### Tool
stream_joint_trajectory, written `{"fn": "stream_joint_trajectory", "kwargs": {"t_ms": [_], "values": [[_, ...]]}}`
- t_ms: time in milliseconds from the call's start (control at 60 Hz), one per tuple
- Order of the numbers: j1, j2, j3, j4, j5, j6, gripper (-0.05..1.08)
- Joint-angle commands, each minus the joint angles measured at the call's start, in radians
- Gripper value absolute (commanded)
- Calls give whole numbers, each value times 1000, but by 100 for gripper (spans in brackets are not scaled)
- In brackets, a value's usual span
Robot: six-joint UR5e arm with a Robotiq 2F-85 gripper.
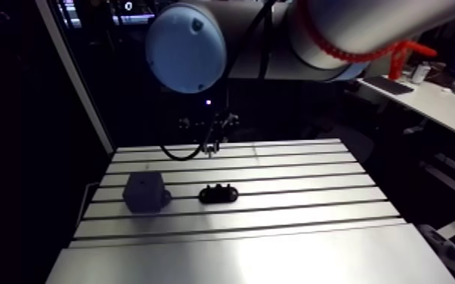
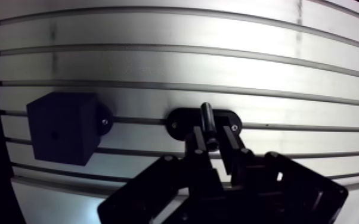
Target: Pick up the M10 bolt and insert it into the hole until fully seated.
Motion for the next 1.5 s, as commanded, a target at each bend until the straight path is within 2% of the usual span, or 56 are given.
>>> {"fn": "stream_joint_trajectory", "kwargs": {"t_ms": [17, 100, 117, 167, 200, 333, 617, 1000, 1217, 1333, 1500], "values": [[10, -35, -110, 163, 4, 13, 108], [16, -35, -166, 260, 5, 17, 108], [19, -34, -194, 319, 4, 18, 108], [20, -31, -223, 372, 6, 22, 108], [24, -25, -273, 465, 7, 23, 108], [48, -10, -336, 563, 9, 25, 108], [137, 57, -407, 634, 7, 32, 108], [244, 131, -456, 635, 7, 48, 108], [268, 168, -461, 632, 7, 69, 108], [273, 184, -467, 633, 2, 69, 108], [285, 196, -469, 632, 4, 69, 108]]}}
